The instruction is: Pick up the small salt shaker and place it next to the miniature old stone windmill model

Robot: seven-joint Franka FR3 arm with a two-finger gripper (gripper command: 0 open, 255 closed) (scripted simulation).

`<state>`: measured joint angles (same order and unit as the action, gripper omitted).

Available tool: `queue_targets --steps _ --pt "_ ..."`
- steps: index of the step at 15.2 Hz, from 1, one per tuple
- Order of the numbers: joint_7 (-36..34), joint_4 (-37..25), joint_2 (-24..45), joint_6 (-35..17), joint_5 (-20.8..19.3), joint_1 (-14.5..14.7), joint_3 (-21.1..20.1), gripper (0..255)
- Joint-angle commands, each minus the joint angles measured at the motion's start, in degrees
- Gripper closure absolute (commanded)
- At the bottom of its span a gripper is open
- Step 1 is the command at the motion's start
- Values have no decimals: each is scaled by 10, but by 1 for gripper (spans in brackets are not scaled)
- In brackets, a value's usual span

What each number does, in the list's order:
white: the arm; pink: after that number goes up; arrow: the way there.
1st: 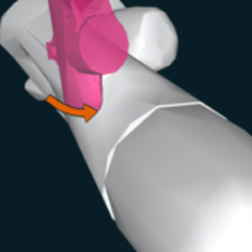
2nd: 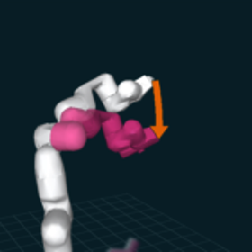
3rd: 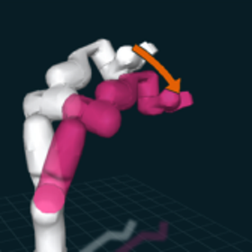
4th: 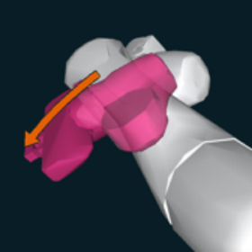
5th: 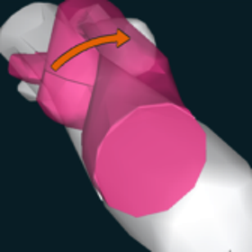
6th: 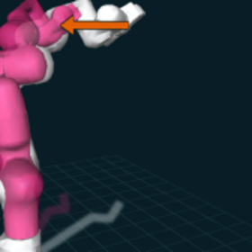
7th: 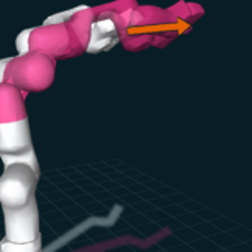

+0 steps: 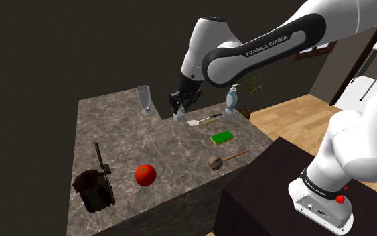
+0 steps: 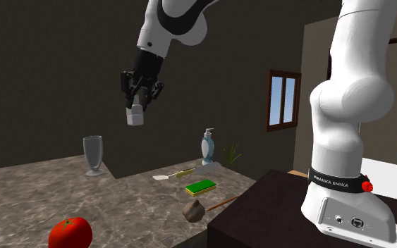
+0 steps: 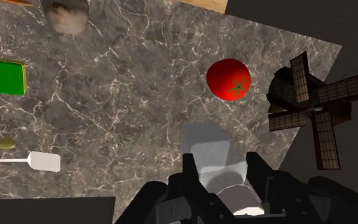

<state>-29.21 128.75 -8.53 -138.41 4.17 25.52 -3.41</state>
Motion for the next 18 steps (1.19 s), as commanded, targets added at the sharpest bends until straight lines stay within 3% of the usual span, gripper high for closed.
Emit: queue_targets --steps 1,10,18 --pt "-32 -29 25 3 -11 8 -16 255" --pt "-160 -201 165 35 -77 53 -61 255" --pt "-245 -416 317 105 -133 116 -71 255"
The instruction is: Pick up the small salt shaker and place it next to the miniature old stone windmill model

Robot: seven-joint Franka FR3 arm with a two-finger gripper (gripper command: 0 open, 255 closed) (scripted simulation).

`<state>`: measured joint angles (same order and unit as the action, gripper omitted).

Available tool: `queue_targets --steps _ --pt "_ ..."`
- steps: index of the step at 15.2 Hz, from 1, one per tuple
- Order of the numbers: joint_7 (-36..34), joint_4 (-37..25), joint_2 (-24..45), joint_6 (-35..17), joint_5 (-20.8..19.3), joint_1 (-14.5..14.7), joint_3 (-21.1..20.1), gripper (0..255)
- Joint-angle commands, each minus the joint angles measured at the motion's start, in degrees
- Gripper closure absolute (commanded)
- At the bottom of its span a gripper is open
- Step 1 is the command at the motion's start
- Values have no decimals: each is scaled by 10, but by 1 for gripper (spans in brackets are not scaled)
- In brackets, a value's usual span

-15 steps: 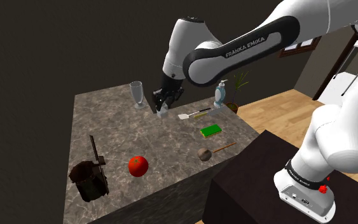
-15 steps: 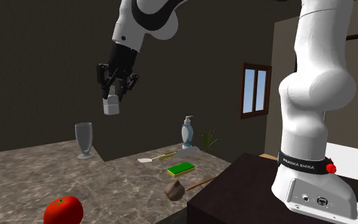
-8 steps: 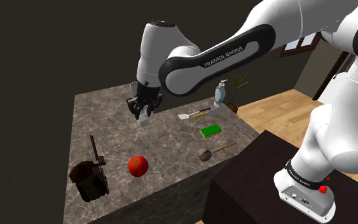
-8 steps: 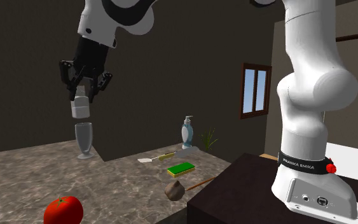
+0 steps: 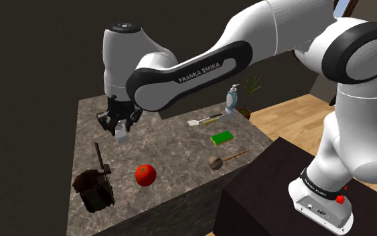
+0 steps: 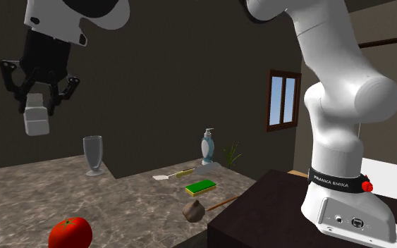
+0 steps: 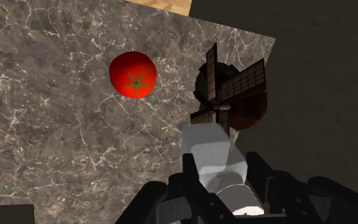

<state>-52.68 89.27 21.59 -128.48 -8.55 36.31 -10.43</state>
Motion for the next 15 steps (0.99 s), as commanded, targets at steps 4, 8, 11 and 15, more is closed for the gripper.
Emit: queue_targets --steps 4,8,11,15 --pt "-33 -115 87 32 -23 36 2 255" --pt "-37 -94 93 5 -26 36 3 255" --pt "-40 -79 98 -15 -29 36 5 255" --pt "-44 -63 108 -41 -33 36 7 255"
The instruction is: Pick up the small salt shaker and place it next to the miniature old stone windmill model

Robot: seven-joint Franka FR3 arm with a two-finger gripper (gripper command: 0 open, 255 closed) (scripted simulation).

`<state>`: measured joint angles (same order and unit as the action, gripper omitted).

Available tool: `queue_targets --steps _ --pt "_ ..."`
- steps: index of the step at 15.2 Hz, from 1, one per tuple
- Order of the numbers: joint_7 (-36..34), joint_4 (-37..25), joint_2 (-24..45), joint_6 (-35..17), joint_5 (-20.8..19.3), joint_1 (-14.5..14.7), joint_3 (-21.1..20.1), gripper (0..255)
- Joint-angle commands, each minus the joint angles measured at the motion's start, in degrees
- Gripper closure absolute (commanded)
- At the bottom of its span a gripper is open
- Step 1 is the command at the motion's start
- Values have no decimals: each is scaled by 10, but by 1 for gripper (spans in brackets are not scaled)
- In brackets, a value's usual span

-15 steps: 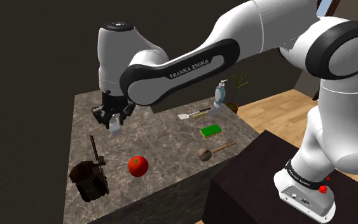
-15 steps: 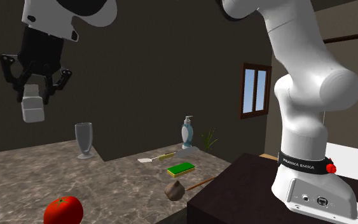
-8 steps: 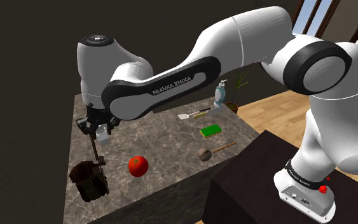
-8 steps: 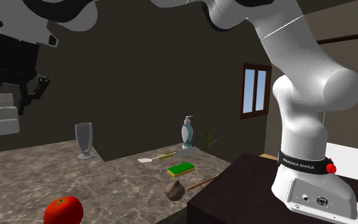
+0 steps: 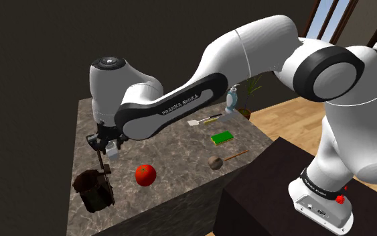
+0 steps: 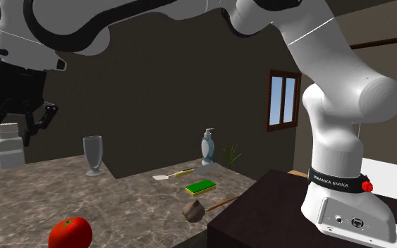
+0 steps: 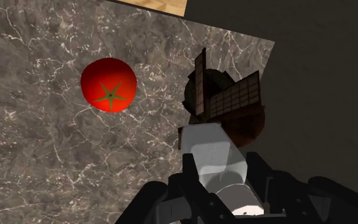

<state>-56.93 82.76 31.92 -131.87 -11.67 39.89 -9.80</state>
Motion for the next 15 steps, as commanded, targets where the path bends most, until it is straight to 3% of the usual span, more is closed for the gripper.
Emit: queue_targets --steps 1,15 --pt "-2 6 7 -13 -2 1 1 255" --pt "-18 42 53 -94 -18 5 12 255"
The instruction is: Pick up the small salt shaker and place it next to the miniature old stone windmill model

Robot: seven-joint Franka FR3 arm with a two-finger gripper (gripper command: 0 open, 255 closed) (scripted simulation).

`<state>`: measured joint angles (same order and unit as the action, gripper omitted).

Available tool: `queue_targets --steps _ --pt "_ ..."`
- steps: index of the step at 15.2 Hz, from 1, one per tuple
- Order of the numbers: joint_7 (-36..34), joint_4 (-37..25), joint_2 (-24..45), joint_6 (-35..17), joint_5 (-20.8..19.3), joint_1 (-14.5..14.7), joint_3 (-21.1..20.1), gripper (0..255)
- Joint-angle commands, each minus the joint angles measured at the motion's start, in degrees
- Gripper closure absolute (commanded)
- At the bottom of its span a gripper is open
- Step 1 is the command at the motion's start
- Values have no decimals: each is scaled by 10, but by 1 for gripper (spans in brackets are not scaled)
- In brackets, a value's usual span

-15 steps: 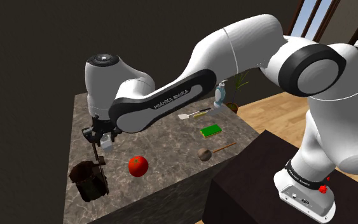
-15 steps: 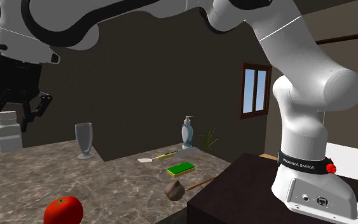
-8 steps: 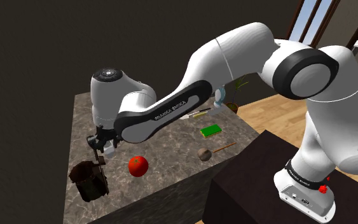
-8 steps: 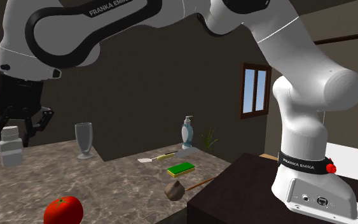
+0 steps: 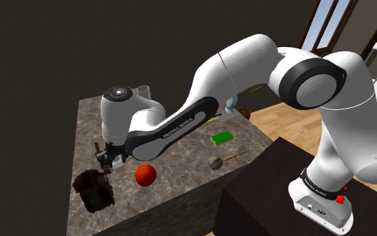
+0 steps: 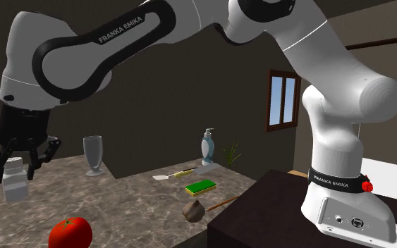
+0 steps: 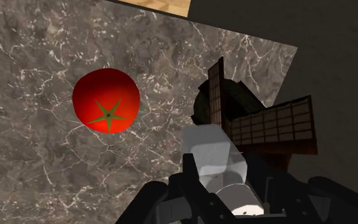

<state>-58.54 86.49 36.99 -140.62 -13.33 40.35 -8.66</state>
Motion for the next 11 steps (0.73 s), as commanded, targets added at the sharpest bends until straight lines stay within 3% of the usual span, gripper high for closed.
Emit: queue_targets --steps 1,11 --pt "-3 6 6 -12 -3 1 2 255" --pt "-15 12 51 -63 -14 7 12 255"
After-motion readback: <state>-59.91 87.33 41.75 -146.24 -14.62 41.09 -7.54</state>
